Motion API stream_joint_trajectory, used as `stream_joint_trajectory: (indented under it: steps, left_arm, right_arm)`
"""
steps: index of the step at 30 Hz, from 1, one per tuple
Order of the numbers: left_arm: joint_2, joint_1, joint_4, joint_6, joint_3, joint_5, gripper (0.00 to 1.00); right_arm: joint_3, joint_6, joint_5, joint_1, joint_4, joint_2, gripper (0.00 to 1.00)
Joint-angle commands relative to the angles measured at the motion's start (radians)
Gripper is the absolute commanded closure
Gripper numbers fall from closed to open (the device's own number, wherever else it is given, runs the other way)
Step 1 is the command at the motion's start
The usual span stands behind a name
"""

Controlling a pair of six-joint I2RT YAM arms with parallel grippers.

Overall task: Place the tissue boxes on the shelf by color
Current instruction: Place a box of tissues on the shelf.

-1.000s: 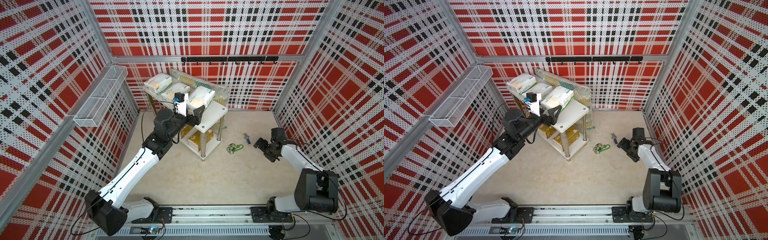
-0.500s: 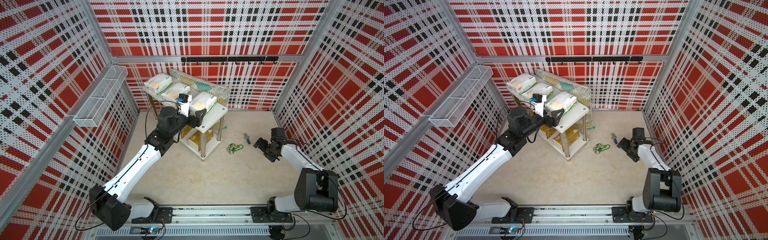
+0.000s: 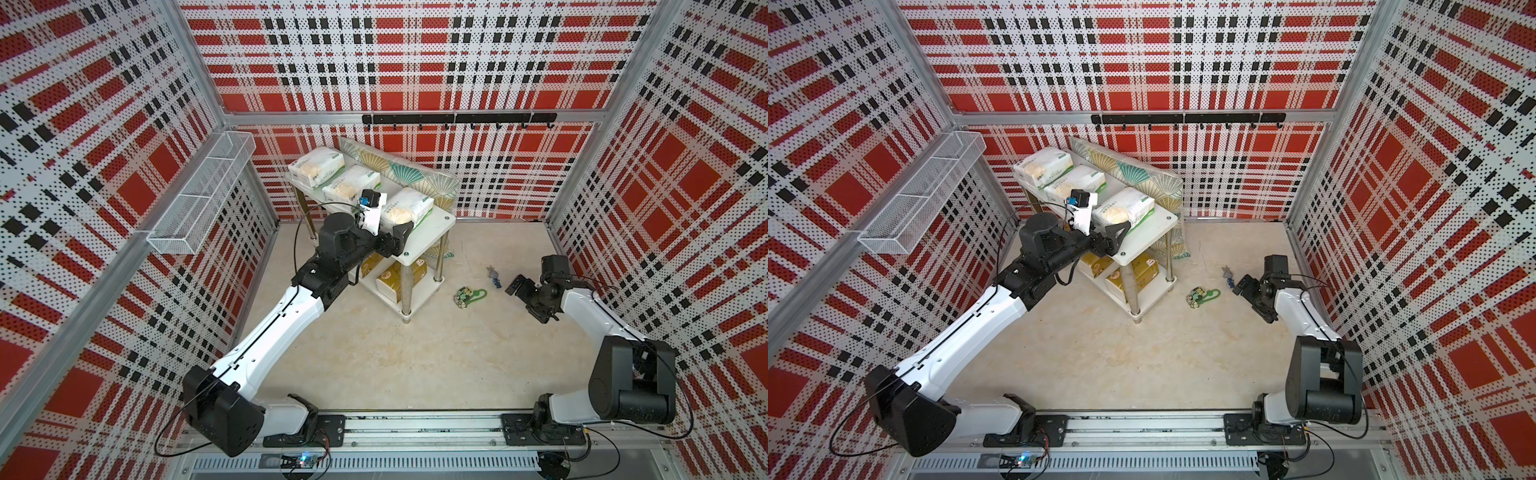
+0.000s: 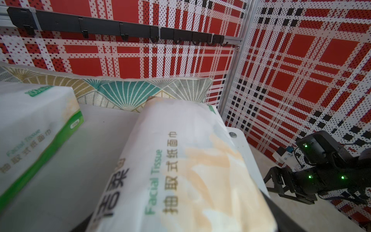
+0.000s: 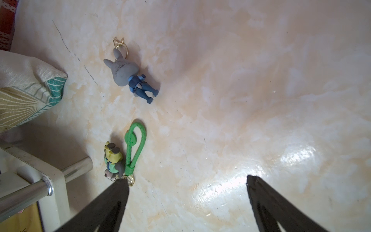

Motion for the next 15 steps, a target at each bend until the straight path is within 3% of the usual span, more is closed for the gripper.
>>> stream_joint_trajectory:
  steps: [1,4,6,15]
  left_arm:
    - [0.004,0.015,0.003,0.02,0.006,0.028,0.12]
    - [0.006,0.026,-0.005,0.017,0.007,0.048,0.09]
    - [0.006,0.036,-0.013,0.008,0.008,0.055,0.01]
    - [-0.013,0.061,-0.026,-0.01,0.008,0.11,0.01]
  right_arm:
    - [0.0,-0.004,-0.008,0.007,0.015,0.009,0.0]
    - [0.002,-0.004,-0.009,0.008,0.016,0.008,0.0]
    - [0.002,-0.004,-0.01,0.007,0.016,0.009,0.0]
    - [0.002,-0.002,-0.019,0.009,0.03,0.014,0.0]
